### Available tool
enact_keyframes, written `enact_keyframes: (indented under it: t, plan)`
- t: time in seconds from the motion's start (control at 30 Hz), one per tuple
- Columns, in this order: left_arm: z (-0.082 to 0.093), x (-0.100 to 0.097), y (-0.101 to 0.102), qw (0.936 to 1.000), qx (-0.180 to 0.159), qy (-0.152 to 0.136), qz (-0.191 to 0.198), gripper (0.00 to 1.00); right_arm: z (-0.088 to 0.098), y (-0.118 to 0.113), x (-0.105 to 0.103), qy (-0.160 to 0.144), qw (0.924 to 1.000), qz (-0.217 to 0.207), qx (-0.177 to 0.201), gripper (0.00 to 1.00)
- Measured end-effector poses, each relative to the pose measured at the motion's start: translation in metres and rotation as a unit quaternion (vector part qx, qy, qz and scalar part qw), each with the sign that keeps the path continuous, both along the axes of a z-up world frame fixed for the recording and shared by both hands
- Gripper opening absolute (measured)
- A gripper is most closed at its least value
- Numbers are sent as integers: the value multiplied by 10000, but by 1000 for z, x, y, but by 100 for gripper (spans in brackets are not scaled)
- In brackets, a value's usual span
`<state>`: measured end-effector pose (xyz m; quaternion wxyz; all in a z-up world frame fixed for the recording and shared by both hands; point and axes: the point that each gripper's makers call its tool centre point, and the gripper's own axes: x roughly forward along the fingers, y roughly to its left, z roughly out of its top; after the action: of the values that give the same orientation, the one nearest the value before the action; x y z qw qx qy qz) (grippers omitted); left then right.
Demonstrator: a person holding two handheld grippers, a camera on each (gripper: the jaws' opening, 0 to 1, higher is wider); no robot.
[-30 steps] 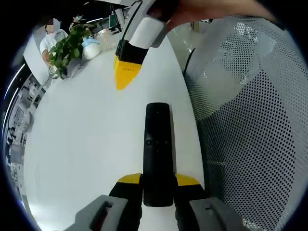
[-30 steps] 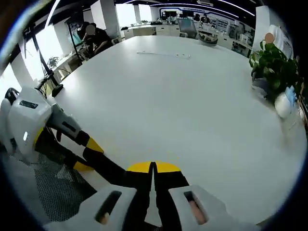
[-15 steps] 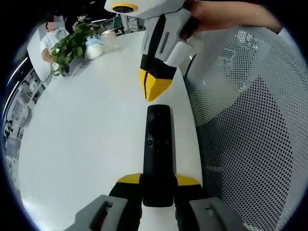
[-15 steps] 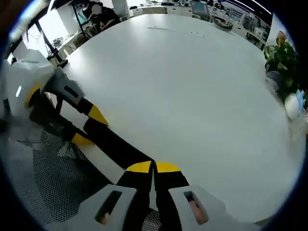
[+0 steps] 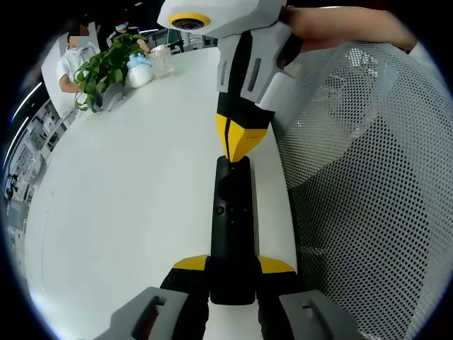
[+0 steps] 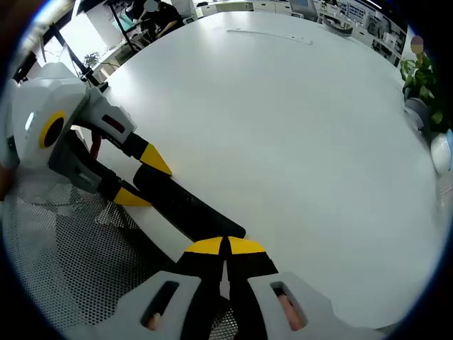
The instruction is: Press the specified remote control buttons in sequence, fully releasing each button before pressing the next.
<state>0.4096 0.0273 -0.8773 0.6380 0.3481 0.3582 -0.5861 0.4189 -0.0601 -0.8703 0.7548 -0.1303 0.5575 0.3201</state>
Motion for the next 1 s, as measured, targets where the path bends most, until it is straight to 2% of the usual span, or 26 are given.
enact_keyframes:
  t: [0.27,0.4,1.0]
  plan:
    - [0,0,0,10000,-39,59,32,24,1,0,1,-39,10000,-37,6,0]
    - [0,0,0,10000,-11,61,22,24,0,1,0,-212,9992,292,-188,0]
    - [0,1,4,9995,-143,162,211,24,1,0,2,-138,9998,90,-58,0]
